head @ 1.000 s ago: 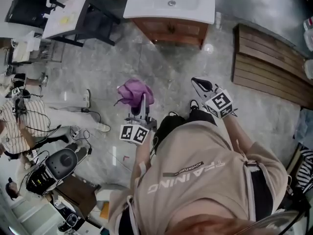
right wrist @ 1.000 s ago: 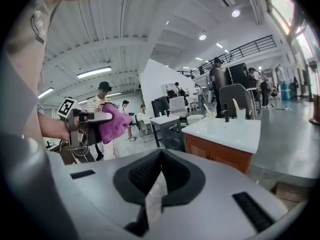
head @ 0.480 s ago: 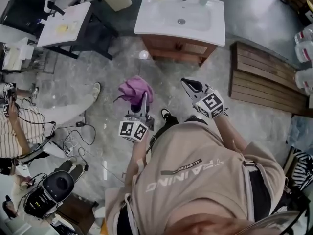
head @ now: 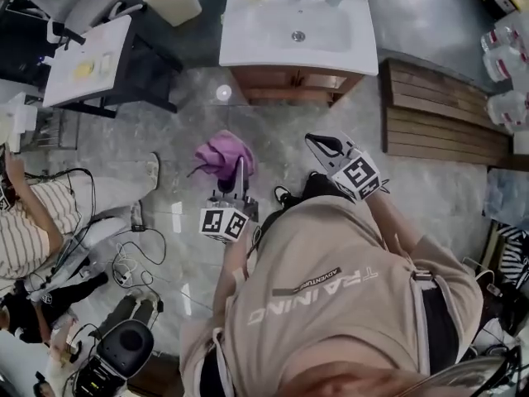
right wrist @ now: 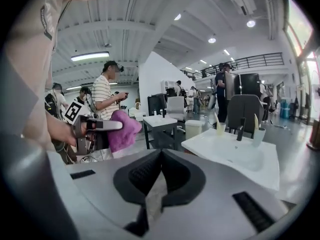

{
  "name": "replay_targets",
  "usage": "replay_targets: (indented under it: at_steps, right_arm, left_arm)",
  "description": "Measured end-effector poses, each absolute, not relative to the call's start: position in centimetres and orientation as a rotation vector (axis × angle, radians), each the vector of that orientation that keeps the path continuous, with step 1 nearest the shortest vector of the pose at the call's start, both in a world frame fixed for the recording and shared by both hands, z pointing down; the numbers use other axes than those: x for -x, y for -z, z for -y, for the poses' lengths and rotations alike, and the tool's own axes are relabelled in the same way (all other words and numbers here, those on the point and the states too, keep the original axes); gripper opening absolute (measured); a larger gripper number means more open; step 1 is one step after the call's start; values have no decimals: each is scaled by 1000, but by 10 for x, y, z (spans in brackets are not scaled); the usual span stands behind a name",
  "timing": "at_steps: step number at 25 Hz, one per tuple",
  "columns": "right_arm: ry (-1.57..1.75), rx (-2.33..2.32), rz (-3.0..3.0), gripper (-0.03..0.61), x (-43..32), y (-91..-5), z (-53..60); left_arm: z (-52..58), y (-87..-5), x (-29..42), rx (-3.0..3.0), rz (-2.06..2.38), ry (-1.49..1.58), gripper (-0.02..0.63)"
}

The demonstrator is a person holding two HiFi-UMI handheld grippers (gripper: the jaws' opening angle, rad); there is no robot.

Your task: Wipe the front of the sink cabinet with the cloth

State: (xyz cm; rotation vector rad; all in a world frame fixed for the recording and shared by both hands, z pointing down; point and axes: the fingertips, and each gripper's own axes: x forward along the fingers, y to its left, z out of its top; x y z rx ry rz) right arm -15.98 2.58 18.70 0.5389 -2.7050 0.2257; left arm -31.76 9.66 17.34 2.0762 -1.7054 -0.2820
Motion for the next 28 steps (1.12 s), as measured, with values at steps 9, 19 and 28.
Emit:
replay_targets:
  at_steps: [9, 19, 28]
  right_arm:
    - [-330, -603, 2752, 12, 159, -208, 53]
    - [-253, -549, 2805, 12, 149, -210, 151]
    - [-332, -678, 2771, 12, 144, -215, 149]
  left_arm:
    - [-8, -178, 309, -2123, 1655, 221, 55]
    - [99, -159, 297, -2133, 1758, 188, 55]
    - [119, -170, 305, -2176, 1649, 156, 55]
